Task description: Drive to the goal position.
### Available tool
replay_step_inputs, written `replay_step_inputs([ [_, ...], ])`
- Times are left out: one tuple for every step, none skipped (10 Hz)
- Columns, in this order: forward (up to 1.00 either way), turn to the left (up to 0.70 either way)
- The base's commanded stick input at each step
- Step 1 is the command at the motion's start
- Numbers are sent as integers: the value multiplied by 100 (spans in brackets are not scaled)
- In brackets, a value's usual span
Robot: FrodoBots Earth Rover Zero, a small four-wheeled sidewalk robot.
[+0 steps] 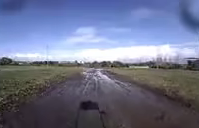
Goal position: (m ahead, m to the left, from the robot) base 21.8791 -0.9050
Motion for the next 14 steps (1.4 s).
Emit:
replay_step_inputs([
  [70, 5],
  [70, 21],
  [70, 35],
  [70, 35],
  [70, 35],
  [70, 35],
  [70, 35],
  [70, 34],
  [70, 32],
  [70, 24],
  [70, 9],
  [70, 0],
  [70, 0],
  [70, 0],
])
